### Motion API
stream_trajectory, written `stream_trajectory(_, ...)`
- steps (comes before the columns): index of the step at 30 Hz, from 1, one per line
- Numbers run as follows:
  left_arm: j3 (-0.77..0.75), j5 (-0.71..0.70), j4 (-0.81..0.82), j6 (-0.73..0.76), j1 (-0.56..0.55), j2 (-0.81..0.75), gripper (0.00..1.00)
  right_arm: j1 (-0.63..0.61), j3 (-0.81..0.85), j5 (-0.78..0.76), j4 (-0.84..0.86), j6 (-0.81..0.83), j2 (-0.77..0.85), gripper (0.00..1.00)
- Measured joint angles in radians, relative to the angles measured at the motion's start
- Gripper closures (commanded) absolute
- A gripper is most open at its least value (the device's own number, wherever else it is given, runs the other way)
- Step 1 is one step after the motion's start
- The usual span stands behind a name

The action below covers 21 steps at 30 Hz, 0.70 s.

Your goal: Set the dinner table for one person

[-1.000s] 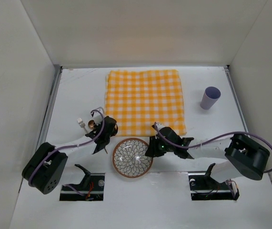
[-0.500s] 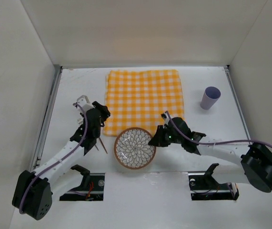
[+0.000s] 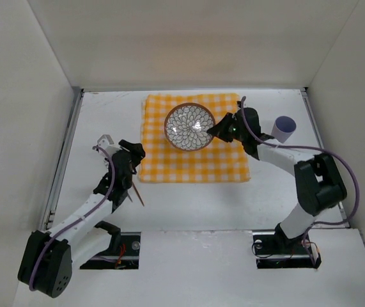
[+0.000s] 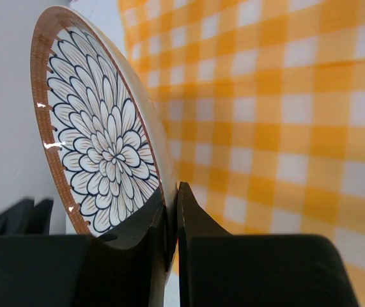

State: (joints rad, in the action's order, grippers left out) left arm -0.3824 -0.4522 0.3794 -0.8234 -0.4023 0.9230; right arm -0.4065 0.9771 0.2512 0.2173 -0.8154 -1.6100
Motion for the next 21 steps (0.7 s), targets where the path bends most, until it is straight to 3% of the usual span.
stream_trajectory(8,0.018,0.014,0.065,0.0,-0.031,0.055,0.5,0.059,0.077,-0.024,-0.043,-0.043,-0.19,0.9)
stream_trajectory(21,0.025,0.021,0.106,0.002,-0.043,0.124,0.5,0.047,0.036,-0.023,-0.084,-0.065,-0.203,0.86)
